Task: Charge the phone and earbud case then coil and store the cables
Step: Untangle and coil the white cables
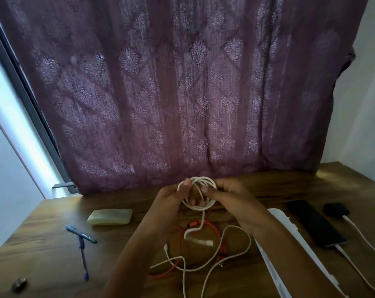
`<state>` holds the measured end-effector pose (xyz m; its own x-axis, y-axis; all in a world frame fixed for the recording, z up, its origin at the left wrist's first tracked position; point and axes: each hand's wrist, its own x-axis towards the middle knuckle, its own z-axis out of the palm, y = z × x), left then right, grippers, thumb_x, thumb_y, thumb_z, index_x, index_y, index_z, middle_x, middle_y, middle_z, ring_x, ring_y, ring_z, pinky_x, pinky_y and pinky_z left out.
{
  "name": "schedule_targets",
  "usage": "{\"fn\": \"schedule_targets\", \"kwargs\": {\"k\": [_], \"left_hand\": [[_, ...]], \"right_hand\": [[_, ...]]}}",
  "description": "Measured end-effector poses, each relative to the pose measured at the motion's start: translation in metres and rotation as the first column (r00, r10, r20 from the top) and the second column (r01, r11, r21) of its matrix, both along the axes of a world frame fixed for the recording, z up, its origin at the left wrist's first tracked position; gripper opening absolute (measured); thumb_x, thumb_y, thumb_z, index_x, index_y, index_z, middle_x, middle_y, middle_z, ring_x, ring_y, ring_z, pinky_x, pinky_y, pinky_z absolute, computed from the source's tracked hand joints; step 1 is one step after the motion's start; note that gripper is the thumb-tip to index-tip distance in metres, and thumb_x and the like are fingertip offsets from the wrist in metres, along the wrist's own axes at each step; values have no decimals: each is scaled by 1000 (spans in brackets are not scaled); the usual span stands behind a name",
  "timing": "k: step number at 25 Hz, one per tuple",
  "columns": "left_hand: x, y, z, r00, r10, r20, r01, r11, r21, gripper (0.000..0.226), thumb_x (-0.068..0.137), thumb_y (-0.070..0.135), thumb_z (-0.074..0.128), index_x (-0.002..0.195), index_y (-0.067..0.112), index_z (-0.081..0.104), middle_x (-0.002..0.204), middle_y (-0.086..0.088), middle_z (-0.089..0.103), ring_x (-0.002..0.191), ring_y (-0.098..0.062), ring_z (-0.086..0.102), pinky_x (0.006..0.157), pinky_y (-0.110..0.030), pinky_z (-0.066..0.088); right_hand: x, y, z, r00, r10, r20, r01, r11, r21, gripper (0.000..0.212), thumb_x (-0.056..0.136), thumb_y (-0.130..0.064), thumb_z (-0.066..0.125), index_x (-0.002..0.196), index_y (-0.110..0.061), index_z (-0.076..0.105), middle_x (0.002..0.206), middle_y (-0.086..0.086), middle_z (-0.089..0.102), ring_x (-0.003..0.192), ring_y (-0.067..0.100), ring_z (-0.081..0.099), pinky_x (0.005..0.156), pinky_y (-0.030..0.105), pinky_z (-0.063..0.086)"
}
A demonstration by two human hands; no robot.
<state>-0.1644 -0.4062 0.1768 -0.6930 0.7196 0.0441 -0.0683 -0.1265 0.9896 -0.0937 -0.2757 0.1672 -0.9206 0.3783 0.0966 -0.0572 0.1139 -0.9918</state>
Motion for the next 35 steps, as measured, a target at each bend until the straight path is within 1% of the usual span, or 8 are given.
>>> {"fn": "schedule_targets", "kwargs": {"k": [4,8,12,17,21,26,30,35], "left_hand": [[-2,0,-5,990,73,-122,-73,997,0,32,93,22,47,113,-2,51,60,1,58,59,-9,62,59,-26,52],[2,1,-4,957,64,-282,-66,998,4,21,95,15,43,100,6,61,60,7,63,61,-6,58,60,-18,49],[-3,8,-11,910,134,-393,-183,979,-88,23,96,16,44,89,9,65,61,8,62,59,-4,56,58,-18,45],[-10,15,-19,889,262,-374,-320,942,-101,28,97,18,42,76,8,58,61,2,55,52,-5,47,52,-22,38],[-12,17,-19,812,390,-433,-452,891,-45,28,97,21,42,73,14,56,61,4,55,53,-5,47,53,-22,38],[-7,17,-18,818,417,-397,-445,895,23,23,96,19,43,93,6,62,77,-7,66,69,-17,61,64,-34,49],[-5,12,-21,856,303,-419,-318,947,36,21,96,18,44,88,9,61,68,6,62,61,-4,57,61,-24,46],[-13,4,-28,787,284,-548,-334,943,9,18,94,16,46,81,16,59,54,16,58,52,4,50,52,-12,38]], "right_hand": [[-4,0,-4,998,-56,29,61,968,-245,12,86,-7,60,94,-7,68,82,9,73,82,20,67,90,40,49],[-6,1,3,998,62,19,-43,843,-536,23,80,4,52,102,6,60,83,15,68,78,23,66,77,36,55],[-3,1,7,977,211,-35,-169,664,-728,32,73,-1,48,100,9,62,91,21,64,89,29,62,93,43,47],[-2,-10,0,992,-109,-70,98,985,-139,22,72,-7,72,89,-15,60,86,3,70,81,17,65,73,30,52],[4,-13,-15,825,-306,-475,480,823,304,14,76,-21,74,82,-23,61,94,-5,60,85,6,61,72,15,50],[4,-25,-24,846,-359,-395,527,677,514,32,77,-48,64,88,-19,71,93,-6,53,84,11,58,67,24,50],[7,-24,-3,958,-263,-109,273,958,87,21,85,-24,62,66,-15,63,68,3,57,60,9,50,55,17,42],[10,-1,18,1000,-13,27,26,803,-595,31,73,-29,63,49,-18,47,48,-2,41,49,11,48,69,31,42]]}}
